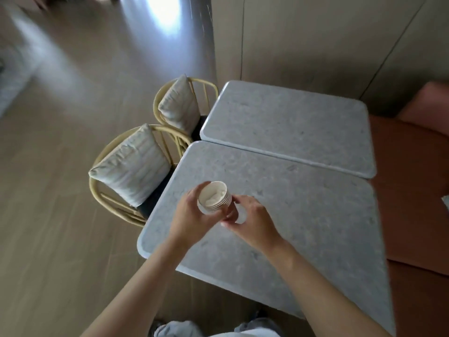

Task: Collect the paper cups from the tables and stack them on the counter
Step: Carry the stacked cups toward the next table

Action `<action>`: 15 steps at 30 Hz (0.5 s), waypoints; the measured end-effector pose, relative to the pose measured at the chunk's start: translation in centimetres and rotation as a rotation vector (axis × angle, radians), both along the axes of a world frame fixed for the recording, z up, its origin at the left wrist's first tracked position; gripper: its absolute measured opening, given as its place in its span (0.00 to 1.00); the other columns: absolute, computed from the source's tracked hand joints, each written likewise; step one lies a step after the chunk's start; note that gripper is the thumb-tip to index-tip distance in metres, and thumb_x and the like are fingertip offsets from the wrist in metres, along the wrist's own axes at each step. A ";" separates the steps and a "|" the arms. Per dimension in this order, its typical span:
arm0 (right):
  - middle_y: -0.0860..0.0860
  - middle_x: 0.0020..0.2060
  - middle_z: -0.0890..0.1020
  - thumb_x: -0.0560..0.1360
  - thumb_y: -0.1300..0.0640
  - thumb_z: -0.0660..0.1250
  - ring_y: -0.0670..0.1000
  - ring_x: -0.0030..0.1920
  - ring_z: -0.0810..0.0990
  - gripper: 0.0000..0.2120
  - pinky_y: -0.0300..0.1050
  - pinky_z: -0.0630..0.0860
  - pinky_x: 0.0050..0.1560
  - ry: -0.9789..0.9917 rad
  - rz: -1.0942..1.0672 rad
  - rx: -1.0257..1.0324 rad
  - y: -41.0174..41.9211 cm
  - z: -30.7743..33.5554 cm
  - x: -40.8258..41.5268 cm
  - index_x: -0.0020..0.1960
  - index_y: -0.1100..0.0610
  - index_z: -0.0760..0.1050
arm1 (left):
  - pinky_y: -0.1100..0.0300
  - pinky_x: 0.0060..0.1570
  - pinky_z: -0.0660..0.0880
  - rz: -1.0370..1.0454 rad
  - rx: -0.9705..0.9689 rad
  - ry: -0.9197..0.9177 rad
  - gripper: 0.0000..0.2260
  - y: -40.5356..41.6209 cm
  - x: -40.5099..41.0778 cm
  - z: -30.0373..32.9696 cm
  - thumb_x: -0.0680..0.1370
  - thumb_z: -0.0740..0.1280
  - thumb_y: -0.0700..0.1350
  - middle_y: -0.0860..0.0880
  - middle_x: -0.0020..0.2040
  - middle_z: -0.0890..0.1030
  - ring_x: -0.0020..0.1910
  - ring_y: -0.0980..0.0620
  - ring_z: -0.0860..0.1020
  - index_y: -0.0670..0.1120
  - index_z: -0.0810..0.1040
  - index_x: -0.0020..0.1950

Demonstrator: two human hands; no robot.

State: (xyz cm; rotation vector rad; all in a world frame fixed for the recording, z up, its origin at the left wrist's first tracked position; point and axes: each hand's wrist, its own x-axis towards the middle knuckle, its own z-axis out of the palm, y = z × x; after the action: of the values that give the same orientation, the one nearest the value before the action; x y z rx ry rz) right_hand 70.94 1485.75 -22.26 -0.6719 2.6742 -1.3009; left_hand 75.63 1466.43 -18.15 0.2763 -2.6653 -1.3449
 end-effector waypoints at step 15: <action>0.38 0.58 0.84 0.70 0.40 0.80 0.41 0.62 0.80 0.28 0.26 0.72 0.61 0.007 0.158 -0.101 -26.0 6.5 0.0 0.66 0.45 0.78 | 0.63 0.62 0.76 0.096 0.112 0.146 0.35 -24.8 1.8 5.6 0.66 0.79 0.60 0.63 0.62 0.81 0.63 0.61 0.79 0.59 0.73 0.71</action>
State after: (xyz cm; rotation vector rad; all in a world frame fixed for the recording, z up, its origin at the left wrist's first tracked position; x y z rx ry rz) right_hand 70.94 1459.77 -15.78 -0.8817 2.5144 -1.4000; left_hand 77.44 1441.62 -12.51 0.3024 -2.4307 -1.4282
